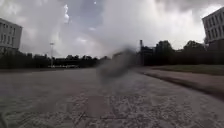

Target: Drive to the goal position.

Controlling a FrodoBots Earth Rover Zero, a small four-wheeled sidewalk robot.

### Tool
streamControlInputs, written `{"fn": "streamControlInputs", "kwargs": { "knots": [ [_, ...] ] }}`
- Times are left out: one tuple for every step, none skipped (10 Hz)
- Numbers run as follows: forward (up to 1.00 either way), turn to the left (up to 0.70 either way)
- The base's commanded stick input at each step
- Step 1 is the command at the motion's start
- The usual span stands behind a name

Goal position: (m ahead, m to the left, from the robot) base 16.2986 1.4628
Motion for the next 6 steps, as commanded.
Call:
{"fn": "streamControlInputs", "kwargs": {
  "knots": [
    [0.7, 0.0],
    [0.7, 0.0],
    [0.7, 0.0],
    [0.7, 0.0],
    [0.7, 0.0],
    [0.7, 0.0]
  ]
}}
